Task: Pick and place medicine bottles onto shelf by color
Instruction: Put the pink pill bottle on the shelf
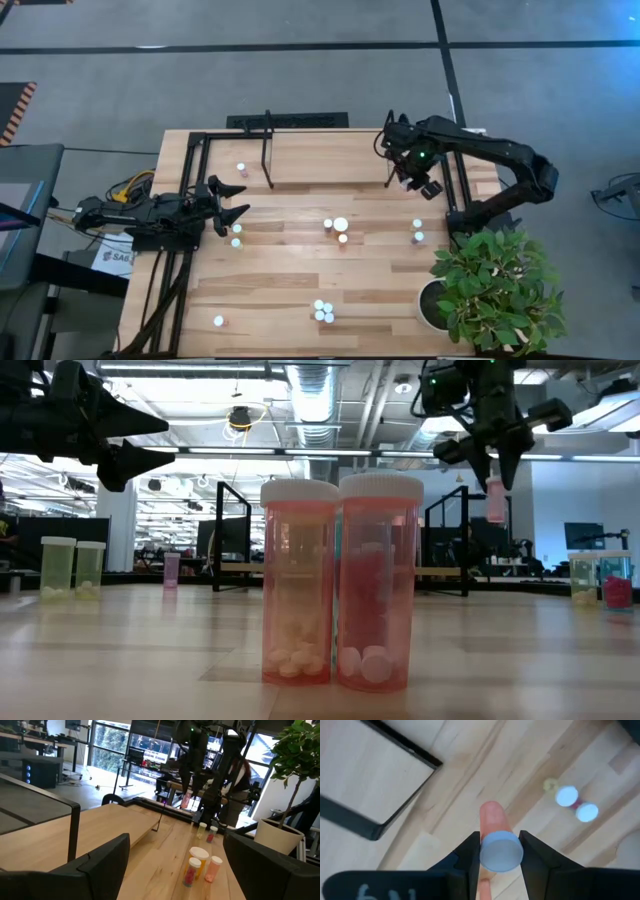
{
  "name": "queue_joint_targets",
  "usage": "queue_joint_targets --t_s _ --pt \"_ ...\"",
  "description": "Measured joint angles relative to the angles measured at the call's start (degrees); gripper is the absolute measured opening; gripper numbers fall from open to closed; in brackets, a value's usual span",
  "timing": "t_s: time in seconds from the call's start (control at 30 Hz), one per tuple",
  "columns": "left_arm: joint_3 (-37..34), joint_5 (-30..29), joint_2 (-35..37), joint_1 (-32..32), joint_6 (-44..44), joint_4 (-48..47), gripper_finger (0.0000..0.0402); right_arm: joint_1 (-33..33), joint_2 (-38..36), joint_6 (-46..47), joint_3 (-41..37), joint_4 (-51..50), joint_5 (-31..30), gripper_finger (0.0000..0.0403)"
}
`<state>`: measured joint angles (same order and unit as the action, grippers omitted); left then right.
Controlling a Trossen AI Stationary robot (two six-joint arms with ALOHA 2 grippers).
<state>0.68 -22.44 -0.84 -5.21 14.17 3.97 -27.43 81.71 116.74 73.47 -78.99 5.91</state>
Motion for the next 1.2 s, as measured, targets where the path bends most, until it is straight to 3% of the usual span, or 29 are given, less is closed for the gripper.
queue_joint_targets --t_s 0.47,0.73,1.2 --pt "0.0 0.02 0.01 0.02 0.0 0.01 0.0311 6.96 3.03 -4.94 0.69 5.13 1.59 0.0124" --pt "-0.01 0.01 0.0 0.01 0.0 0.01 0.0311 7.76 13.2 -19.24 10.64 3.4 1.58 0.0124" --pt "0.0 0.02 0.0 0.02 0.0 0.02 0.0311 2.68 29.69 -51.79 29.52 0.37 -2.63 0.0123"
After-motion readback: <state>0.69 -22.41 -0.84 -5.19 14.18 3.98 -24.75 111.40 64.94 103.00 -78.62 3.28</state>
